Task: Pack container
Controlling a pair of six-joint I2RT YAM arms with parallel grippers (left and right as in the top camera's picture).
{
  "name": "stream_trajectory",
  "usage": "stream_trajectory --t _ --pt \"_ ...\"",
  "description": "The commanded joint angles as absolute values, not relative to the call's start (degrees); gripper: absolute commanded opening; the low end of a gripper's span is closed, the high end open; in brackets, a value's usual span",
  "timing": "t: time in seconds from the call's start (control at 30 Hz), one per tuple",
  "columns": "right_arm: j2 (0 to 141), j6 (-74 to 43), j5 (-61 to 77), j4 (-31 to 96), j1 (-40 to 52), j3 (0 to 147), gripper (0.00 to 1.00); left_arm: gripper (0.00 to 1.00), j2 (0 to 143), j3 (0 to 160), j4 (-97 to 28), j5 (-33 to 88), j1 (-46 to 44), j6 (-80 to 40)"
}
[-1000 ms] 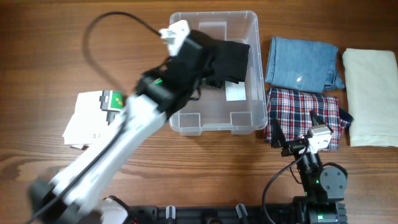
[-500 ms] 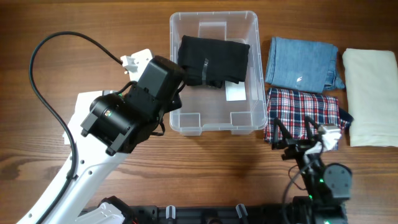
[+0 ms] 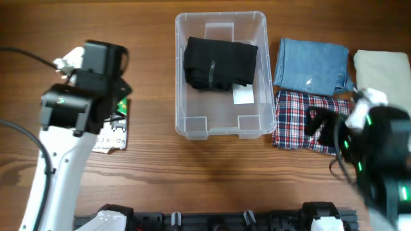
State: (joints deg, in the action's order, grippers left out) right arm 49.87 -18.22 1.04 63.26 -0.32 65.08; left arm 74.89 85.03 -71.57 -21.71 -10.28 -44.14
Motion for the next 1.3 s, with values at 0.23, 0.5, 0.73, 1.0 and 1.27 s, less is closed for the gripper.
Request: stream_trajectory --t 0.23,0.5,0.73,1.0,1.27 --pt "70.3 -5.1 14.8 66.9 -29.6 68.6 0.93 0.06 76.4 85.1 -66.8 -15.8 10.7 -28.6" --pt "73.4 -4.7 14.9 60.1 -35.6 63.0 0.95 0.13 87.2 85.0 -66.3 -14.5 10.8 -27.2" --pt "83.2 -1.1 15.3 57.0 -37.2 62.4 1.00 0.10 93.8 85.0 -65.2 -10.3 10.7 -27.3" --pt "96.1 -1.1 14.9 53.0 -37.2 62.3 0.99 0.16 93.9 85.0 -63.0 -10.3 10.8 -27.4" --pt "99.3 -1.0 14.8 48.7 -37.2 60.7 1.00 0.16 93.9 85.0 -62.1 -10.2 10.8 -27.4"
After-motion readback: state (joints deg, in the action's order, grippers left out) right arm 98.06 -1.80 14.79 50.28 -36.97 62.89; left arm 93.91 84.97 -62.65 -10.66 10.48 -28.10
